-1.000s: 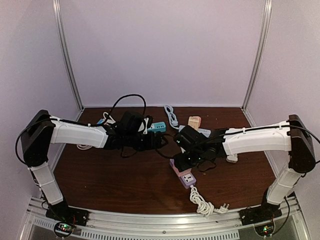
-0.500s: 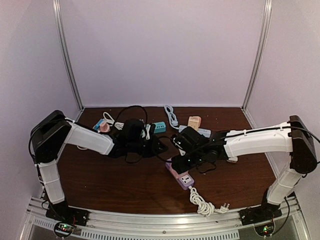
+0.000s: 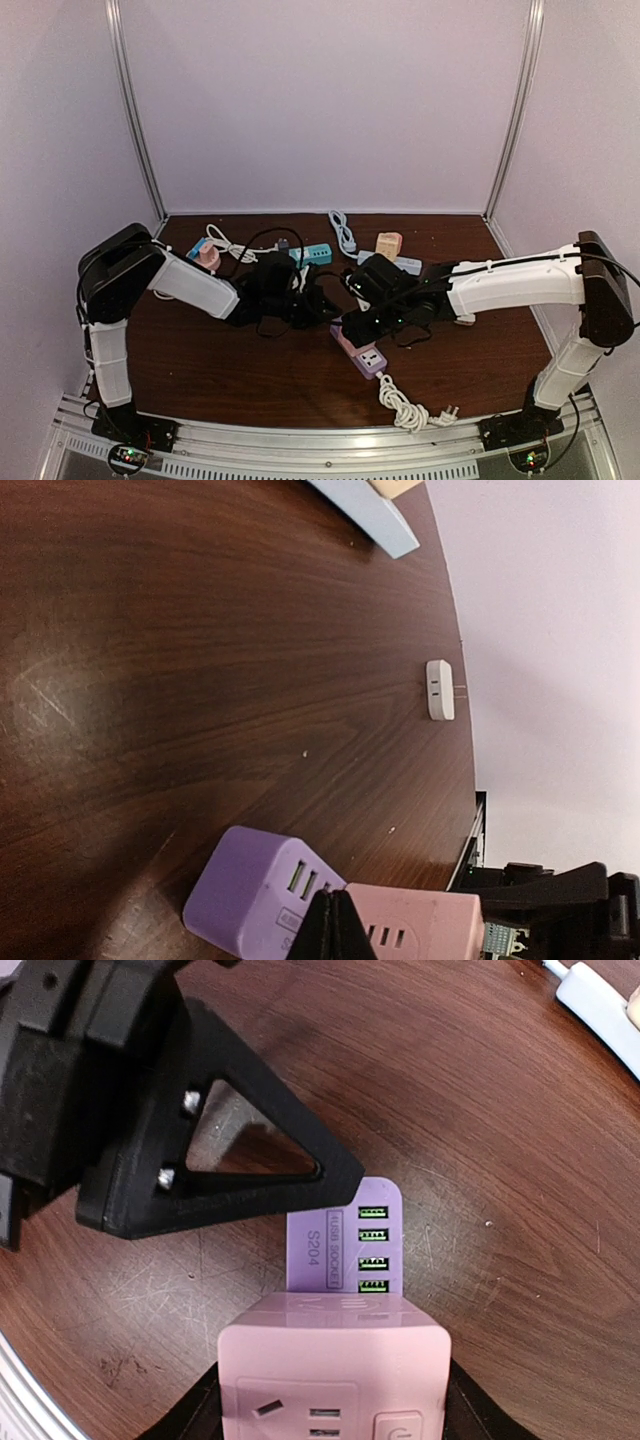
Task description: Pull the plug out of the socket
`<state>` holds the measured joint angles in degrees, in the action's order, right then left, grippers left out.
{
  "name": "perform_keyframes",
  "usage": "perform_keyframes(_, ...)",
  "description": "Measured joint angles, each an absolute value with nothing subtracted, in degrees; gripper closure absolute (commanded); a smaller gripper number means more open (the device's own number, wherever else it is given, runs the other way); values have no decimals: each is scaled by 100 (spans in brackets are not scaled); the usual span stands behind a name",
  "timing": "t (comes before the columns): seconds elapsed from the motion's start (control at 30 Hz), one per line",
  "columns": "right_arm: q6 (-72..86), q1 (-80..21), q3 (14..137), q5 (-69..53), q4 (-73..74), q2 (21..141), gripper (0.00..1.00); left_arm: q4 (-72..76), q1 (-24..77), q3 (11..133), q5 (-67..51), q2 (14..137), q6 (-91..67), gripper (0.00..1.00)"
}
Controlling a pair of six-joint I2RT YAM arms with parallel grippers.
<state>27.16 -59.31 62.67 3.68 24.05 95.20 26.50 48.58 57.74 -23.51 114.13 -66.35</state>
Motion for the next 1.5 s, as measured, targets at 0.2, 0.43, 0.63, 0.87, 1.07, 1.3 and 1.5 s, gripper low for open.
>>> perform_keyframes(0.2, 2698, -5942, 6381, 506, 2427, 9627, 70, 2556, 4901, 5774, -2449, 11579, -6661, 99)
perform_keyframes(0.43, 2606, -5944, 6528, 635, 2530, 9734, 71, 2427, 4901, 5784, -2495, 11590, -6608, 99)
perform_keyframes(0.63, 2429, -5944, 6681, 762, 2735, 9786, 70, 1855, 4901, 6093, -2445, 11594, -6246, 100)
perform_keyframes(0.87, 2237, -5902, 6801, 790, 2936, 9786, 71, 1319, 4908, 6410, -2316, 11633, -5839, 100)
perform_keyframes(1.07, 2220, -5876, 6799, 768, 2923, 9786, 70, 930, 4919, 6724, -2268, 11727, -5572, 100)
perform_keyframes(1.3, 2233, -5677, 6788, 513, 2882, 9784, 71, 814, 4971, 6805, -2187, 11745, -5516, 100)
perform_keyframes(1.5, 2270, -5485, 6783, 294, 2836, 9784, 72, 1151, 5059, 6751, -2311, 11817, -5824, 100)
